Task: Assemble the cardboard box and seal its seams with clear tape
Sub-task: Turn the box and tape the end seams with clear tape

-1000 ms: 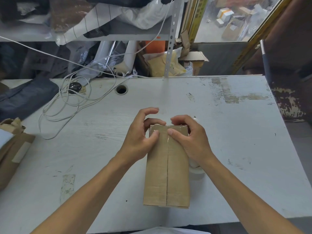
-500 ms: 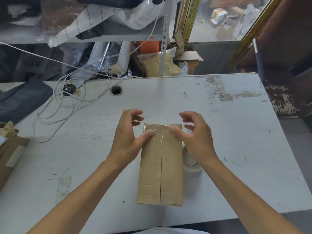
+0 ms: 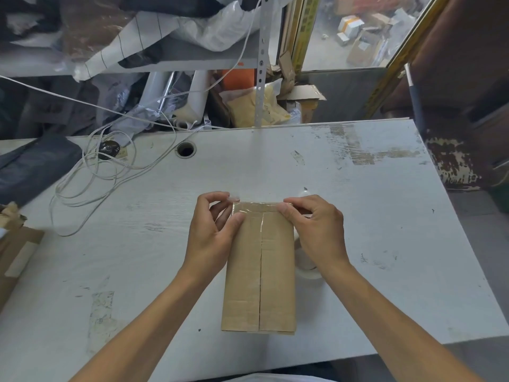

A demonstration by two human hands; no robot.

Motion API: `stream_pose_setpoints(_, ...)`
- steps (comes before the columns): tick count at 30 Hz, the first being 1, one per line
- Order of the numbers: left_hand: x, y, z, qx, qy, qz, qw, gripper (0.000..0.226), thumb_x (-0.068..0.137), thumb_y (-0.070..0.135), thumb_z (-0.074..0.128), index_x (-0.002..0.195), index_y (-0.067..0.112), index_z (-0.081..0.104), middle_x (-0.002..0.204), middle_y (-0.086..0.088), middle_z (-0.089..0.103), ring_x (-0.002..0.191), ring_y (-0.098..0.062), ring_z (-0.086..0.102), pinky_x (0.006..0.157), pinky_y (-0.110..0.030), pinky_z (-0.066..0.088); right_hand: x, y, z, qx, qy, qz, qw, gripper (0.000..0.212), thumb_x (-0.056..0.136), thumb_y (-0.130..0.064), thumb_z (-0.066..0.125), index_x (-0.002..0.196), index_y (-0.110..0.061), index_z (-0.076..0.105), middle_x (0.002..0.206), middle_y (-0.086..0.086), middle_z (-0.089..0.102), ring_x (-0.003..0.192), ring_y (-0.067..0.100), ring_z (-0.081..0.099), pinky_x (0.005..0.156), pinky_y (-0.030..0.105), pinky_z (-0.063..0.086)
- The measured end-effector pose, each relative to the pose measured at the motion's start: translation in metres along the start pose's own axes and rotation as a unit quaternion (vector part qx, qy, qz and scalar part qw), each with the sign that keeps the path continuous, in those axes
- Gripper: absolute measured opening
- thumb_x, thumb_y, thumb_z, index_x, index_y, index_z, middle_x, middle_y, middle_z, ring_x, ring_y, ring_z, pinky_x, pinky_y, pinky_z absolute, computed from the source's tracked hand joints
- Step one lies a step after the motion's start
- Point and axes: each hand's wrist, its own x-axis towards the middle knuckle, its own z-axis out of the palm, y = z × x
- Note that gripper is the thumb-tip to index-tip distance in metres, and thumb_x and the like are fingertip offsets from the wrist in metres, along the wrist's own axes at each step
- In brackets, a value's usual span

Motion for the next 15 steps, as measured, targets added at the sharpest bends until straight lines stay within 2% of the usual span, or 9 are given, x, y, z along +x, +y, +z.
stream_pose_setpoints(3, 0.001, 0.001, -0.003, 0.023, -0.019, 0.013, 0.999, 0.037, 0.089, 0.001, 0.067, 0.119, 0.013, 0.048, 0.119, 0.002, 0.064, 0.120, -0.009, 0.060, 0.107, -0.037, 0.047, 0.003, -0.001, -0.003, -0.022, -0.045, 0.007, 0.999, 0.008, 0.087, -0.031, 0.073, 0.088, -0.024, 0.077, 0.091, -0.010, 0.069, 0.084, -0.001, 0.063, 0.074, 0.008, 0.044)
stream_pose_setpoints(6, 0.006, 0.006, -0.006, 0.059, -0.051, 0.031, 0.996, 0.043, 0.086, -0.001, 0.063, 0.122, 0.015, 0.046, 0.116, -0.003, 0.067, 0.117, -0.015, 0.063, 0.104, -0.044, 0.048, 0.007, -0.004, -0.006, -0.016, -0.088, 0.009, 0.996, 0.007, 0.088, -0.028, 0.072, 0.093, -0.025, 0.076, 0.097, -0.011, 0.068, 0.087, -0.007, 0.061, 0.074, 0.006, 0.043)
stream_pose_setpoints(8, 0.012, 0.009, -0.005, 0.066, -0.064, 0.025, 0.995, 0.046, 0.083, 0.001, 0.063, 0.122, 0.017, 0.047, 0.112, 0.001, 0.068, 0.115, -0.017, 0.064, 0.102, -0.047, 0.049, 0.007, -0.002, -0.004, 0.018, -0.111, 0.029, 0.993, 0.016, 0.086, -0.028, 0.075, 0.101, -0.022, 0.075, 0.103, -0.012, 0.068, 0.094, -0.003, 0.063, 0.080, 0.012, 0.047)
stream_pose_setpoints(10, 0.014, 0.010, -0.002, 0.062, -0.065, 0.016, 0.996, 0.048, 0.079, 0.005, 0.066, 0.121, 0.019, 0.048, 0.110, 0.006, 0.068, 0.113, -0.018, 0.064, 0.100, -0.052, 0.049, 0.005, 0.001, 0.000, 0.049, -0.134, 0.061, 0.988, 0.024, 0.082, -0.030, 0.078, 0.105, -0.025, 0.073, 0.104, -0.014, 0.069, 0.099, 0.003, 0.064, 0.086, 0.025, 0.052)
stream_pose_setpoints(12, 0.014, 0.009, -0.001, 0.049, -0.061, 0.010, 0.997, 0.048, 0.079, 0.005, 0.068, 0.121, 0.019, 0.048, 0.110, 0.011, 0.066, 0.112, -0.020, 0.064, 0.099, -0.057, 0.048, 0.005, 0.004, 0.002, 0.057, -0.147, 0.073, 0.985, 0.023, 0.081, -0.030, 0.079, 0.102, -0.028, 0.071, 0.100, -0.016, 0.070, 0.098, 0.006, 0.065, 0.087, 0.033, 0.054)
stream_pose_setpoints(15, 0.015, 0.008, -0.001, 0.029, -0.066, 0.004, 0.997, 0.049, 0.079, 0.001, 0.070, 0.121, 0.016, 0.048, 0.110, 0.016, 0.066, 0.110, -0.023, 0.064, 0.100, -0.061, 0.046, 0.008, 0.004, 0.000, 0.049, -0.165, 0.080, 0.982, 0.020, 0.081, -0.028, 0.079, 0.100, -0.028, 0.071, 0.100, -0.016, 0.070, 0.100, 0.006, 0.064, 0.089, 0.038, 0.054)
